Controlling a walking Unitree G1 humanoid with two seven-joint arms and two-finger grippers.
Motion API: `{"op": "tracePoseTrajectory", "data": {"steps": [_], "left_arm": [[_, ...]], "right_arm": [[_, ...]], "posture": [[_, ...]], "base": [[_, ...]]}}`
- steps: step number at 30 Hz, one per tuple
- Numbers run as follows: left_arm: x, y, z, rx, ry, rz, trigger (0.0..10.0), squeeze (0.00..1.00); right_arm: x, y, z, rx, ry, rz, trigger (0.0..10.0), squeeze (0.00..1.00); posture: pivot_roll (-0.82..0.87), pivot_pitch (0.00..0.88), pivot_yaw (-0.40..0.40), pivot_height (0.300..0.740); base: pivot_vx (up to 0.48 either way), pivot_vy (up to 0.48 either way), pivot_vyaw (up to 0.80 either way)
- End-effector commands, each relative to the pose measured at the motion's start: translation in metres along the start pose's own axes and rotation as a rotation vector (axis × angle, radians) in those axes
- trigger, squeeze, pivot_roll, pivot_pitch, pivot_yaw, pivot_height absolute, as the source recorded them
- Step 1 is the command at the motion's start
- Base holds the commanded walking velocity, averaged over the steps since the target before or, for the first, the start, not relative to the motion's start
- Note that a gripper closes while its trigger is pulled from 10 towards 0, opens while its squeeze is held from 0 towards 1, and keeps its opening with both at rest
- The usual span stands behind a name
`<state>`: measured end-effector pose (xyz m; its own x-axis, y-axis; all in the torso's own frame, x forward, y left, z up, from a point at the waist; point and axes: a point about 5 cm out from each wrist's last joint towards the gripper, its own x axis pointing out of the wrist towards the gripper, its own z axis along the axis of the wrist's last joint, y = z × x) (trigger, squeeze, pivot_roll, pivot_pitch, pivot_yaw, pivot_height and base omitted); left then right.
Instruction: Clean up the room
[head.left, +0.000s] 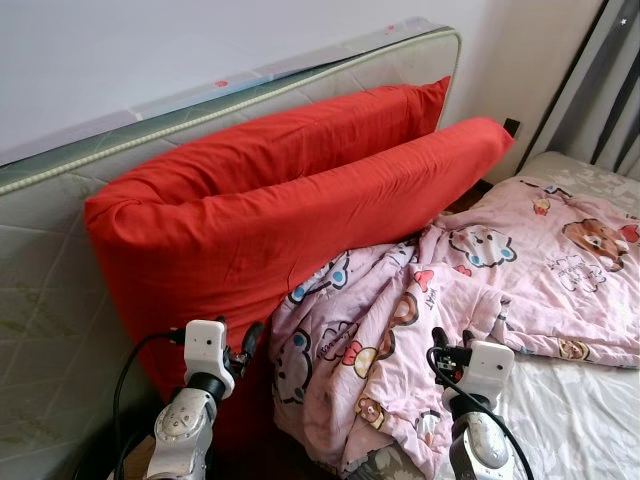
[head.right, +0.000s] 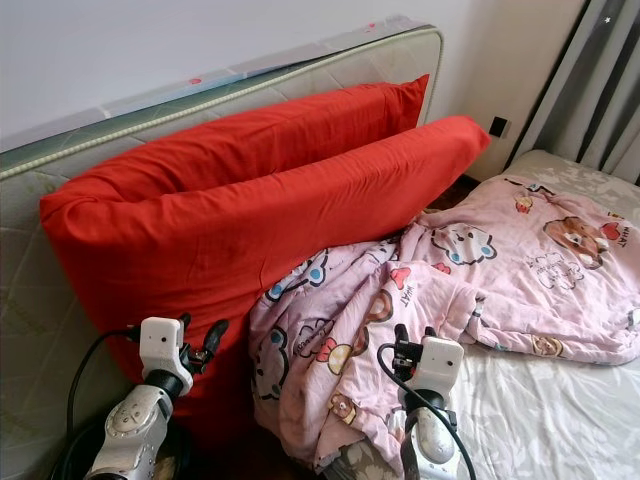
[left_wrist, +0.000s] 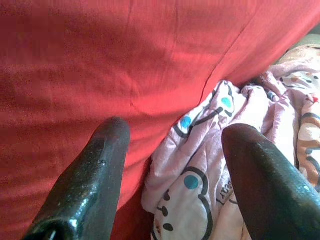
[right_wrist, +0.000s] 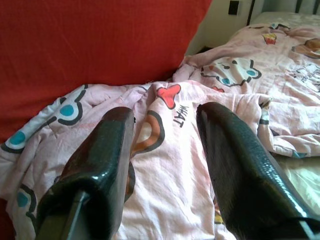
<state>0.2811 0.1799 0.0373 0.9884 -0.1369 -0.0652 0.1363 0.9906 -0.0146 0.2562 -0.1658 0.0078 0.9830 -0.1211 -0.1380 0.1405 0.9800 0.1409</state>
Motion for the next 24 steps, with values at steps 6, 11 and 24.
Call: {"op": "tracePoseTrajectory", "data": {"steps": [6,11,24], "left_arm": [[0.0015,0.0032,0.0028,-0.005,0.003,0.012,10.0,0.00],[0.0018,0.0018,0.0021,-0.009,0.013,0.016,10.0,0.00],[0.0022,-0.0002,0.0031,-0.007,0.015,0.014,10.0,0.00]], "right_arm": [[0.0023,0.0001,-0.0007,-0.009,0.039,-0.005,10.0,0.00],[0.0023,0.0026,-0.0027,-0.003,0.054,-0.002,10.0,0.00],[0.0013,0.0084,-0.0056,-0.010,0.068,0.036,10.0,0.00]], "posture": [[-0.06,0.016,0.000,0.725],[-0.06,0.022,-0.002,0.705],[-0.06,0.026,-0.003,0.700]], "base": [[0.000,0.000,0.00],[0.000,0.000,0.00],[0.000,0.000,0.00]]}}
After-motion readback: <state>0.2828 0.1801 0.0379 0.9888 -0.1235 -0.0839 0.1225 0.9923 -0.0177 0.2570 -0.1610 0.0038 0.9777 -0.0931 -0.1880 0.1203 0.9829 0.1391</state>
